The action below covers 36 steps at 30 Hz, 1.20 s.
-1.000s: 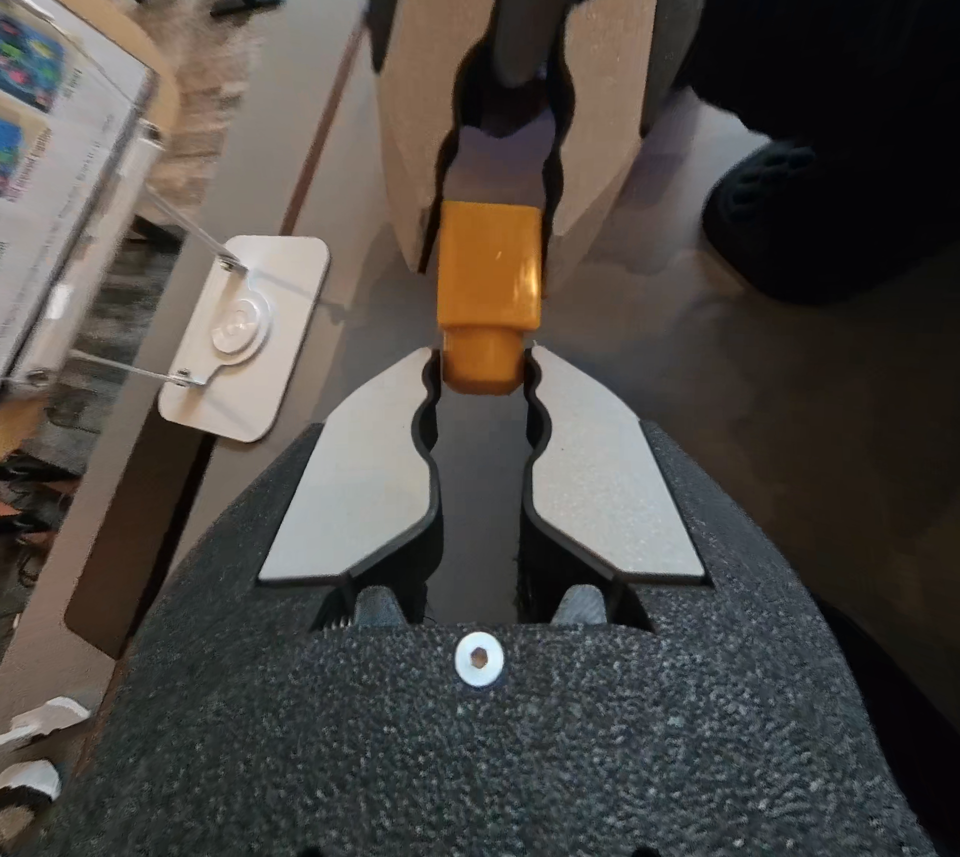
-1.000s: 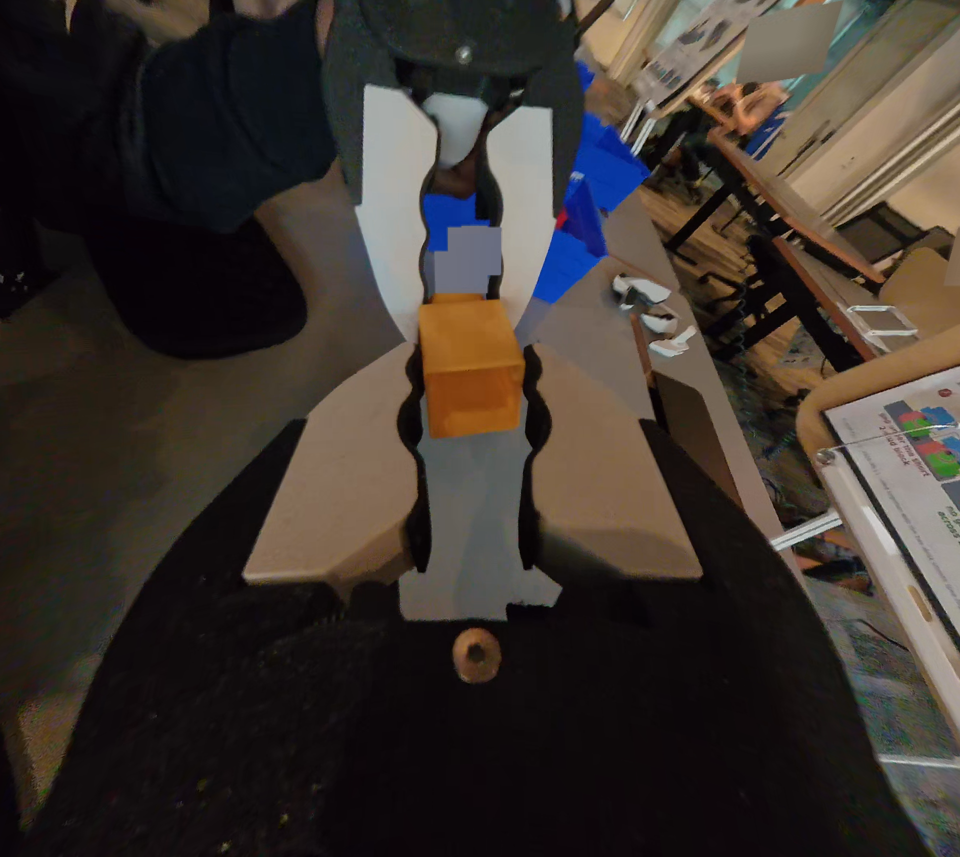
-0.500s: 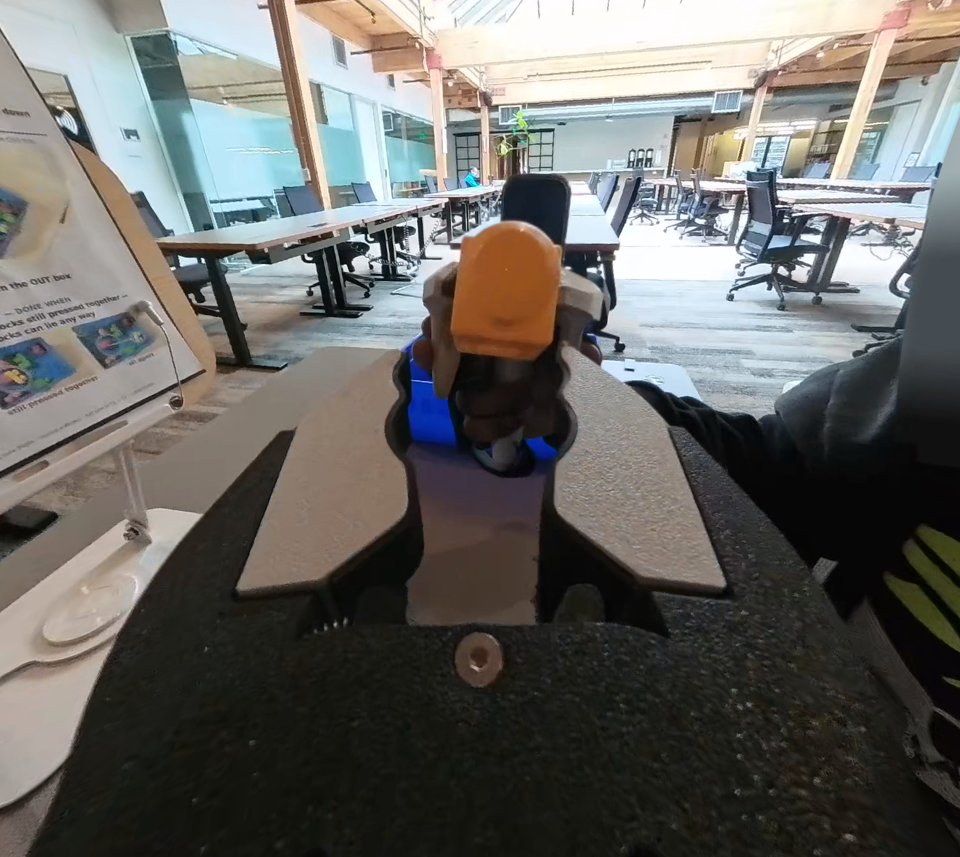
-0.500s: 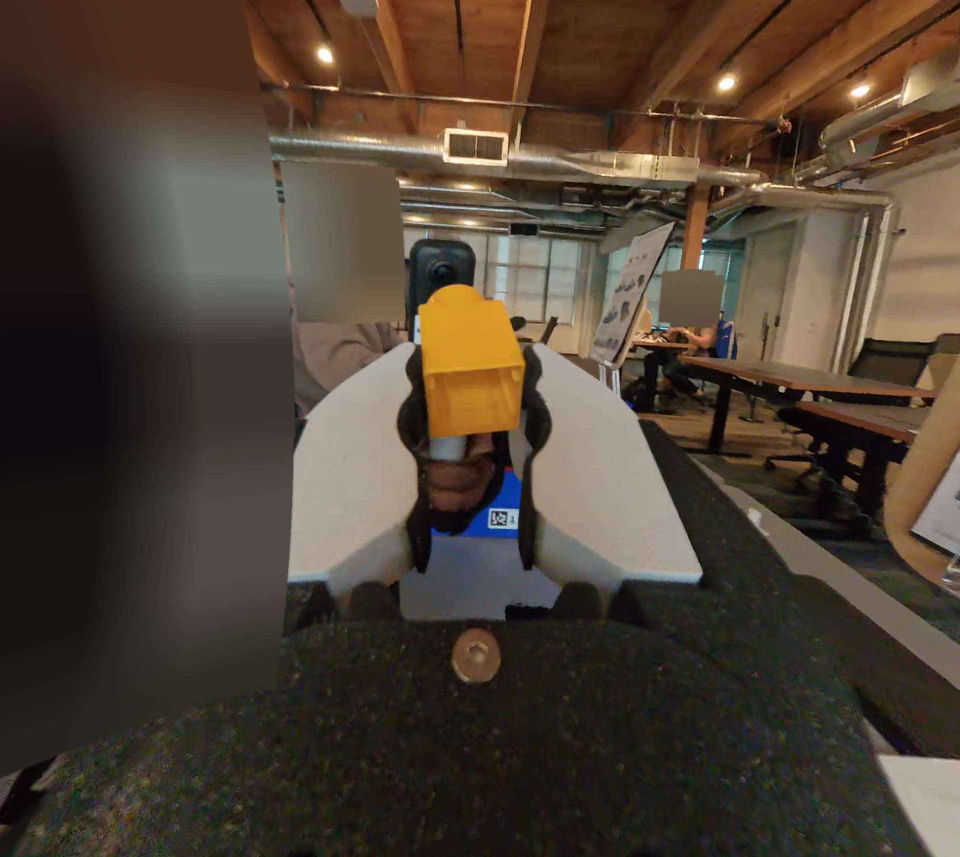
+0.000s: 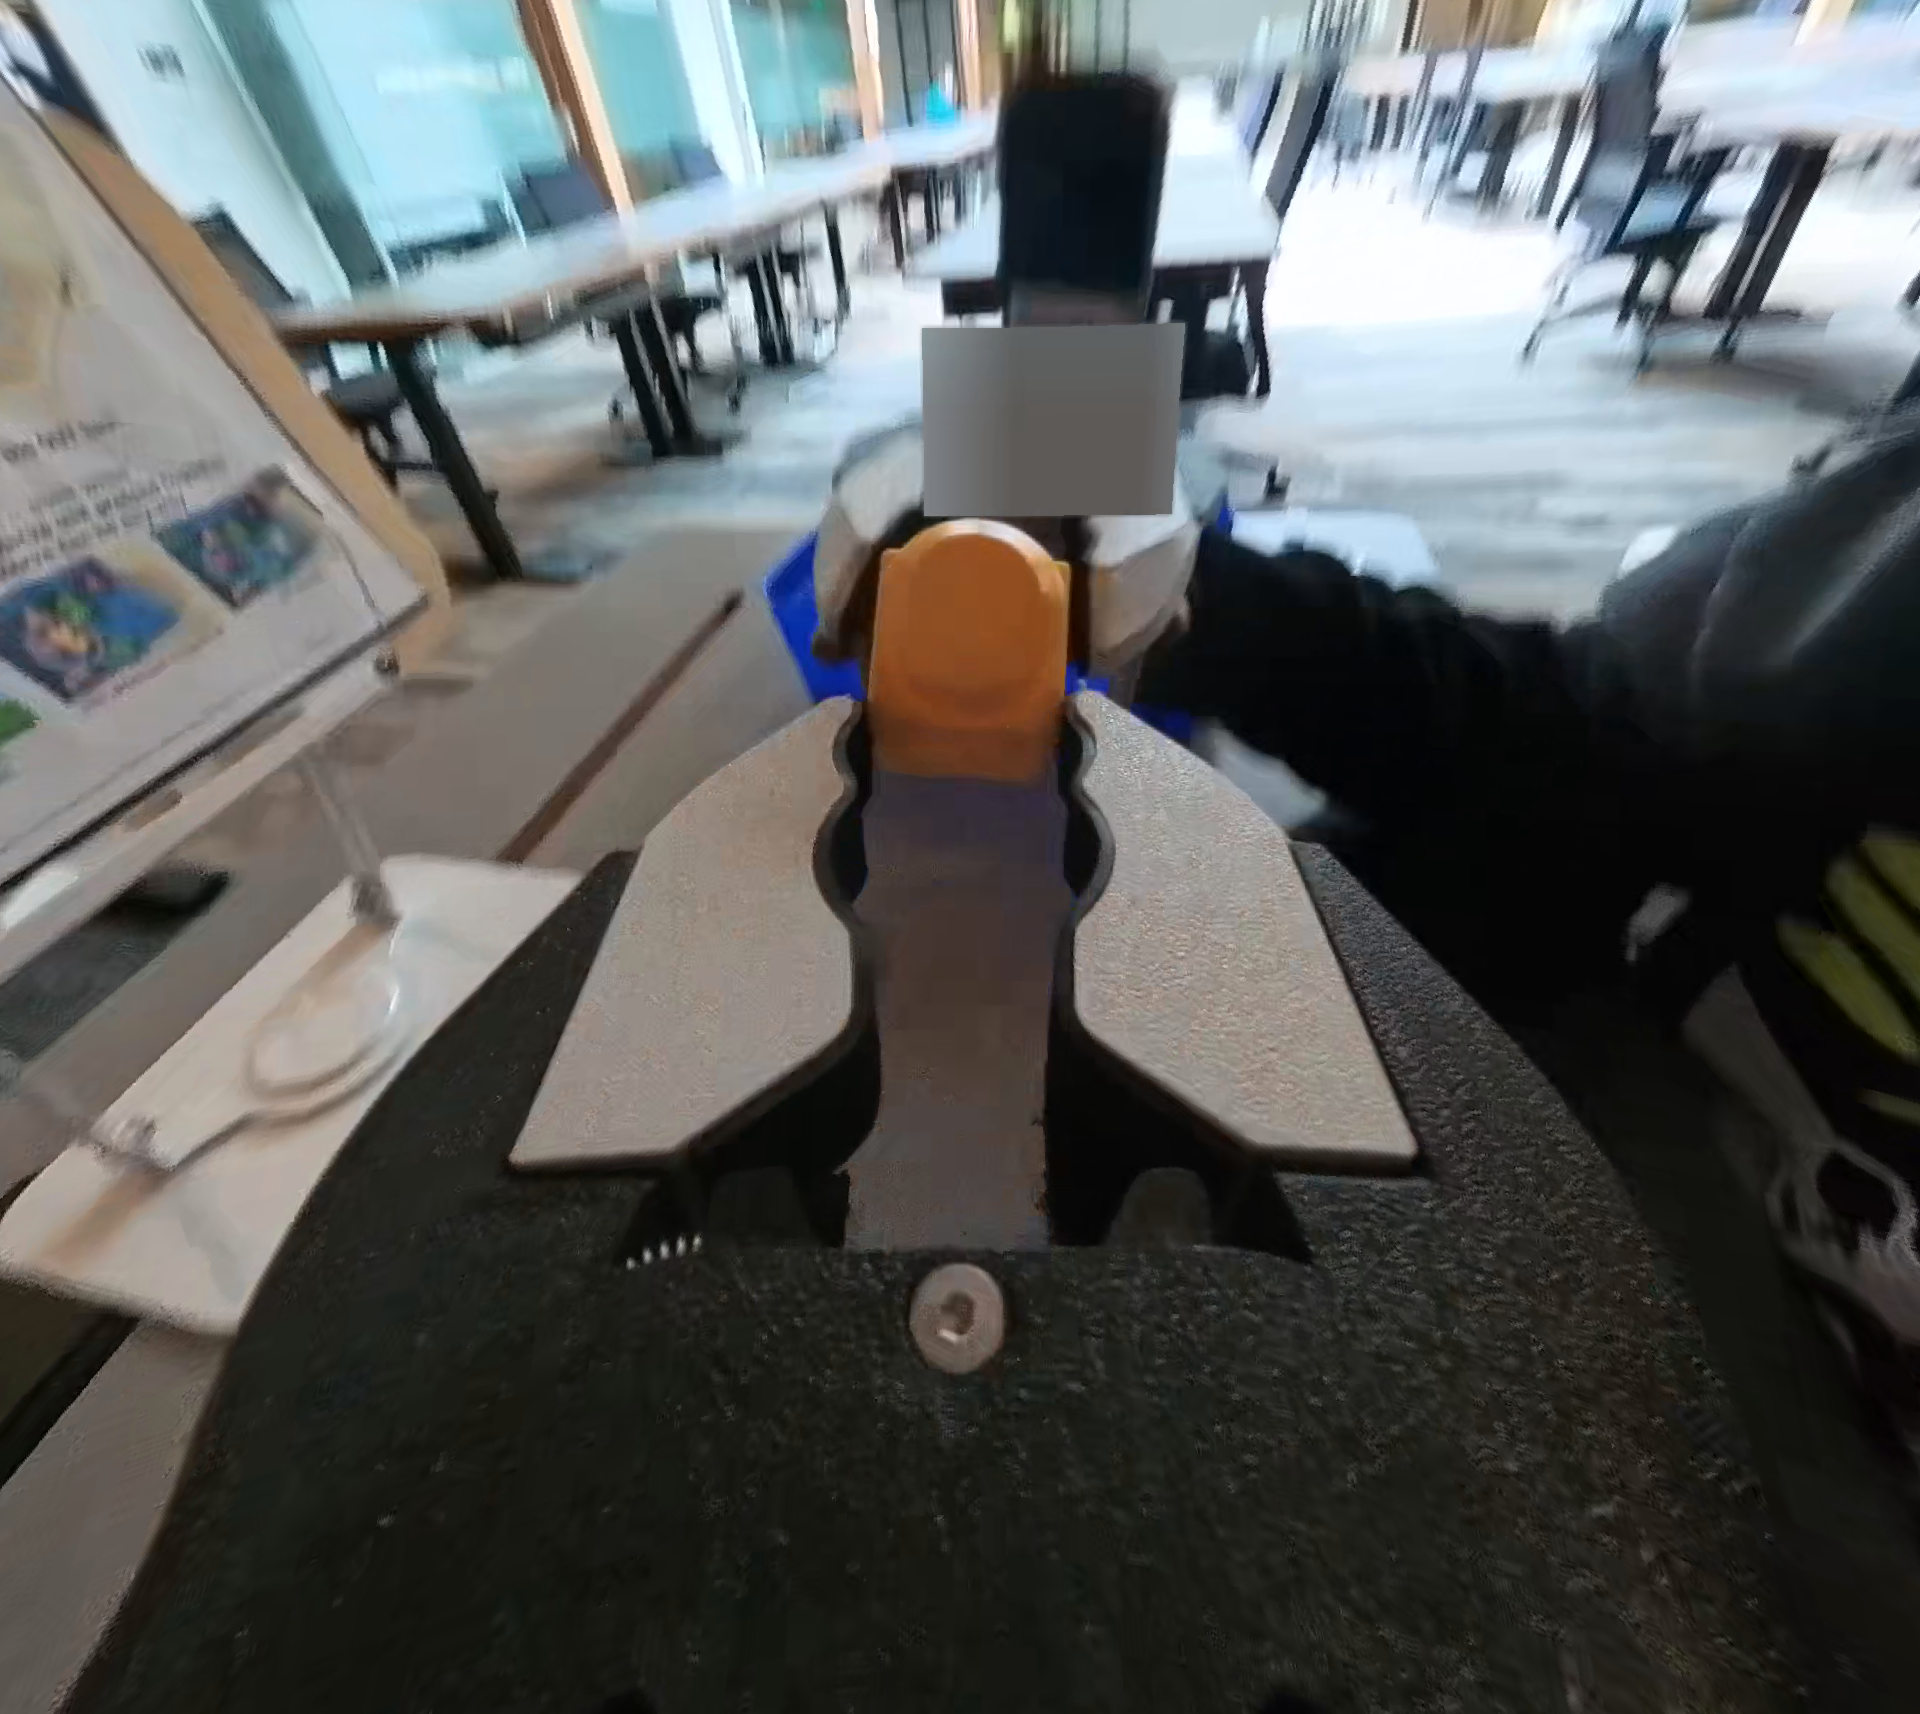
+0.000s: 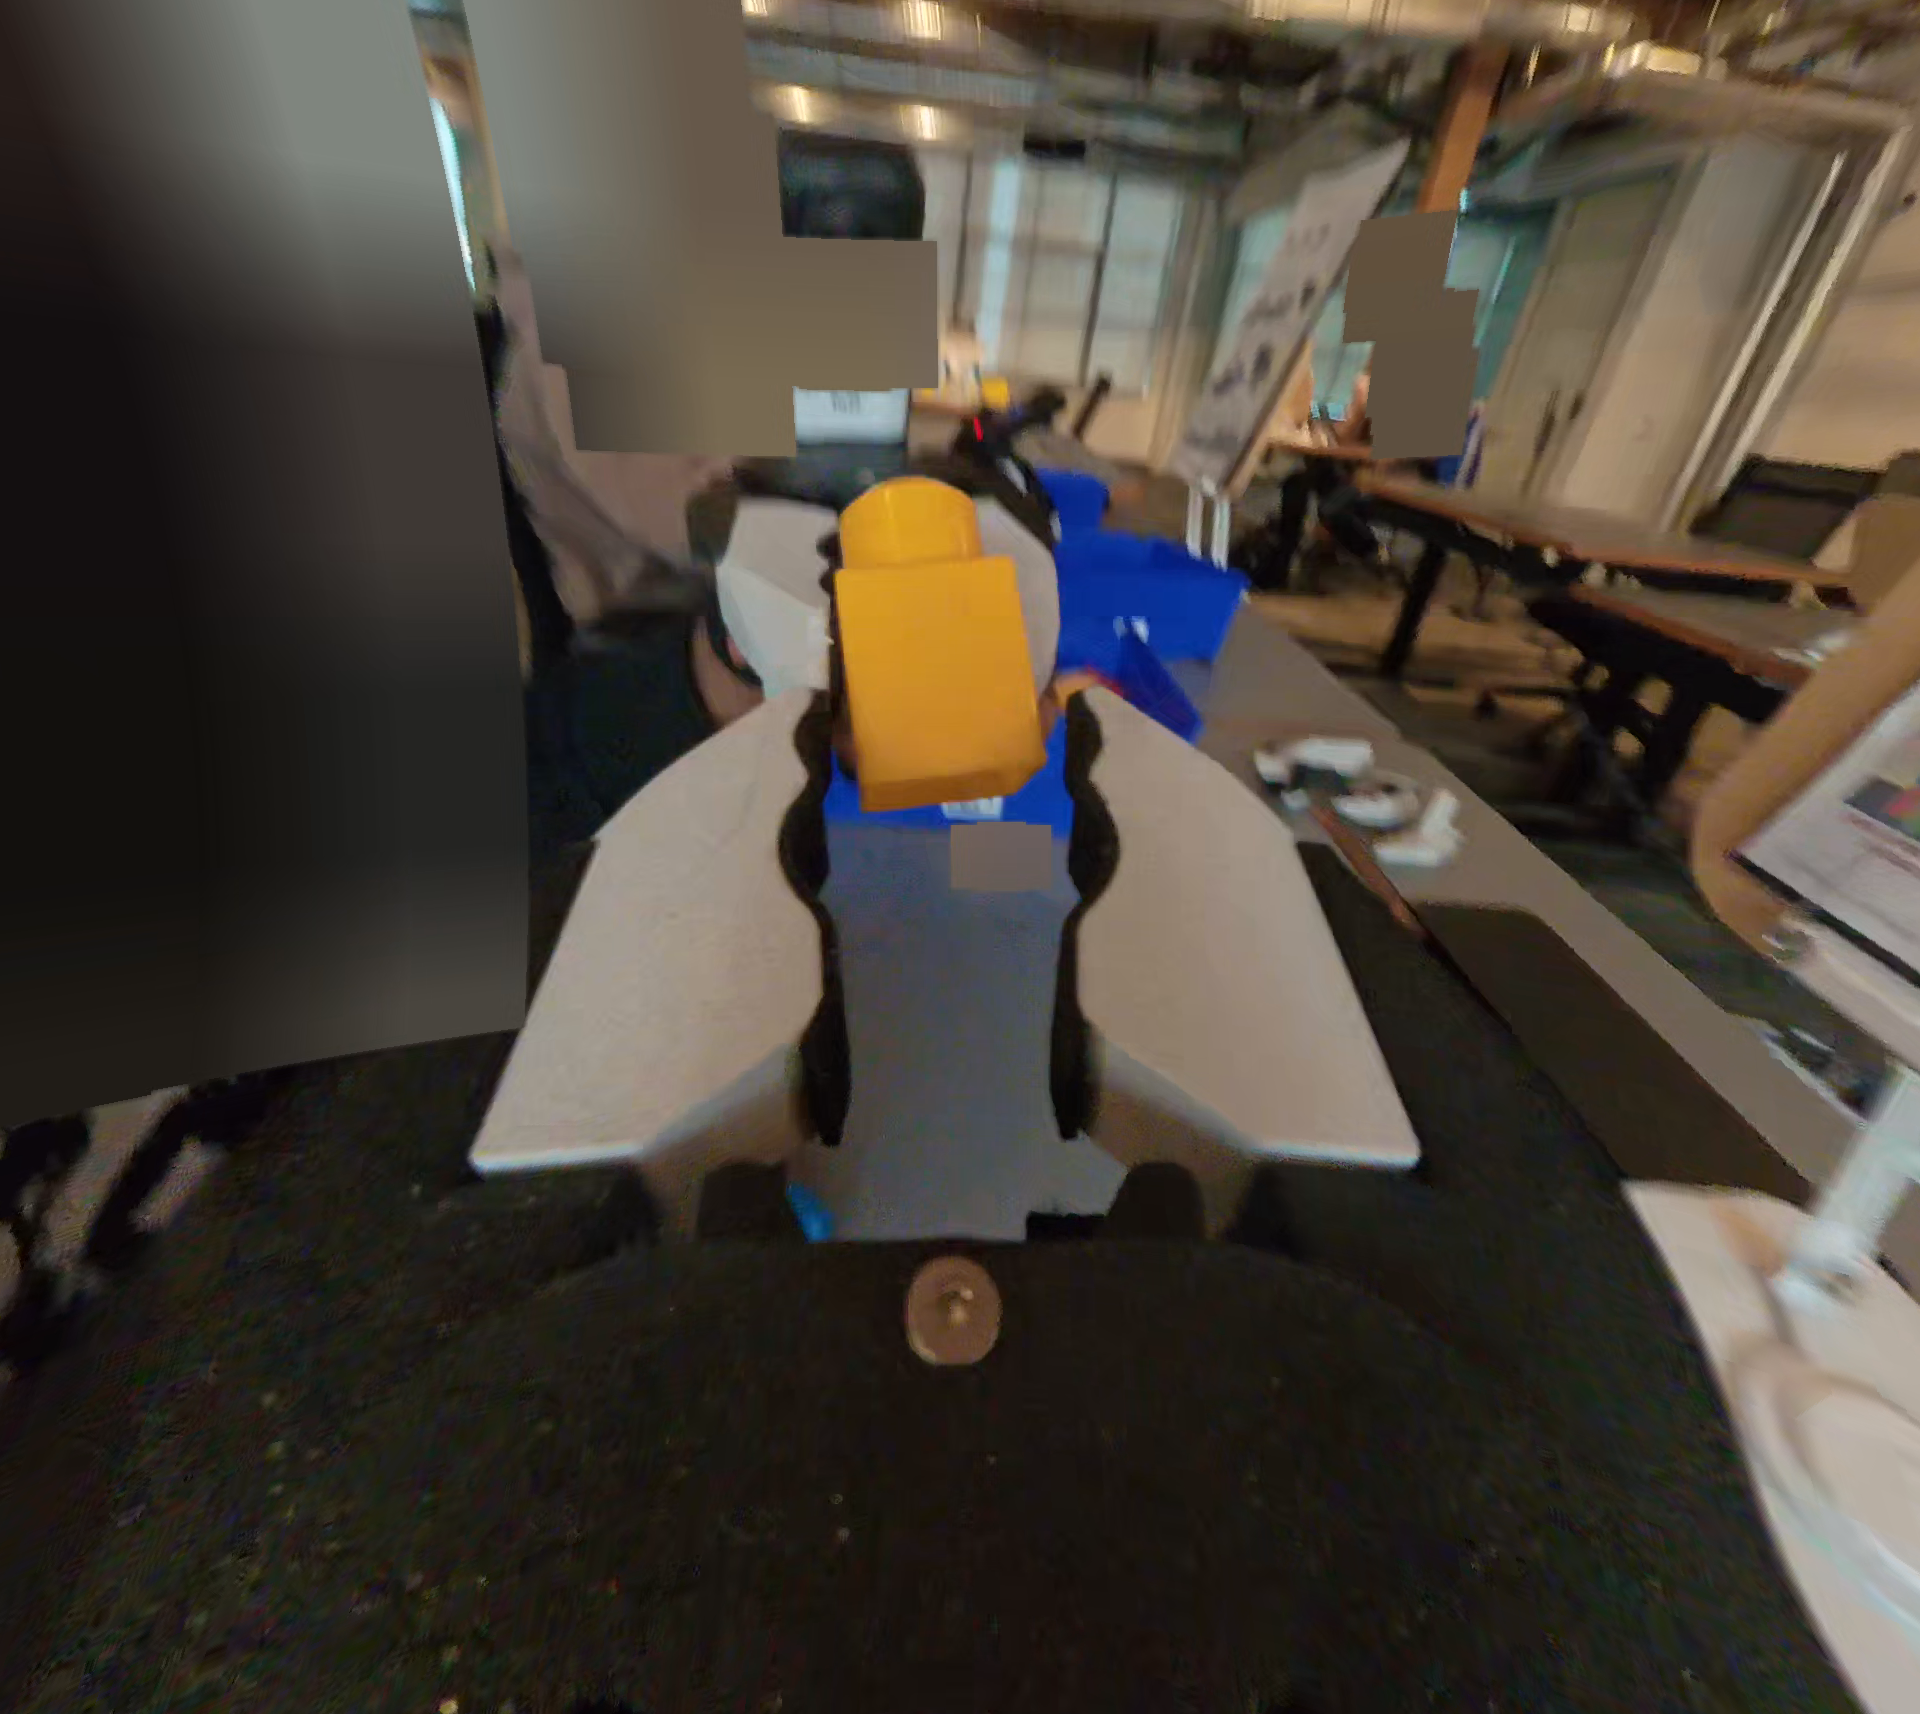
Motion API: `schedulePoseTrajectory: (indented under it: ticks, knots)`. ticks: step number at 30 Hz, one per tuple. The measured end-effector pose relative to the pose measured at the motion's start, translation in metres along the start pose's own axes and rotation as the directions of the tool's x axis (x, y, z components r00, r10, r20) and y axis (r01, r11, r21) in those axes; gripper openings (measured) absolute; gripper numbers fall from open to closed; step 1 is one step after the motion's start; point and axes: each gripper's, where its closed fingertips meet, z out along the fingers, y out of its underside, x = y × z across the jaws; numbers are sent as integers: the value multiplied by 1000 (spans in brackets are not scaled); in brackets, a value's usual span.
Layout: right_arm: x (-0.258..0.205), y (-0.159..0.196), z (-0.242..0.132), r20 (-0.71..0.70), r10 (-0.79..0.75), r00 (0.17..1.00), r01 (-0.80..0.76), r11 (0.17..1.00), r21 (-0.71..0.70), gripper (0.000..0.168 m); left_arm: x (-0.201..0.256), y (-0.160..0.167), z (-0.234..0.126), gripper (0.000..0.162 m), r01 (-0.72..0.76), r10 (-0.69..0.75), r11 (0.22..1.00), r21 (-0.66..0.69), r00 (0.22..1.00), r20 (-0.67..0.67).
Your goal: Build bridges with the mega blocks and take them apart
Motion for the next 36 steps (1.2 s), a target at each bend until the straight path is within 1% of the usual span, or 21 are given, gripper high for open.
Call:
schedulePoseTrajectory:
  ticks: [2,4,6,8,13,16,19,21,22,24,27,29,32,36]
  knots:
    - [3,15,-6,-39,-72,997,65,985,-161,48,-4,22,-3,34,-36,41,986,-160,999,29]
    - [5,29,-12,-70,-162,984,130,935,-330,49,-7,46,-6,35,-72,90,946,-317,995,41]
    - [-1,40,-13,-48,-225,973,180,876,-448,49,-6,64,-6,35,-94,117,900,-427,993,28]
    - [-6,46,-9,-26,-247,969,201,841,-503,47,0,75,-3,35,-108,118,873,-476,993,-10]
    - [-17,63,1,48,-220,974,209,804,-557,43,10,92,4,35,-146,122,831,-537,989,-80]
    - [-19,66,4,61,-208,976,206,802,-561,38,12,95,5,35,-153,123,825,-545,988,-92]
    - [-20,73,5,72,-212,975,213,782,-586,35,13,96,4,35,-161,124,820,-550,987,-105]
    - [-21,73,7,83,-217,973,224,782,-582,33,15,97,3,35,-167,122,816,-553,986,-116]
    - [-23,73,7,95,-212,973,227,783,-579,29,16,97,3,35,-163,117,817,-553,986,-119]
    - [-24,73,8,96,-211,973,227,783,-580,28,16,96,1,35,-157,107,821,-548,987,-123]
    - [-23,69,10,83,-215,973,224,798,-560,28,15,91,-3,35,-145,100,838,-527,989,-114]
    - [-20,64,9,63,-210,976,210,817,-537,28,11,85,-12,41,-135,97,850,-510,990,-101]
    - [-19,61,4,29,-178,984,168,843,-511,28,-5,68,-30,46,-96,93,896,-434,995,-28]
    - [-30,82,-11,21,-114,993,108,838,-534,28,-22,40,-56,49,-44,63,959,-281,996,60]
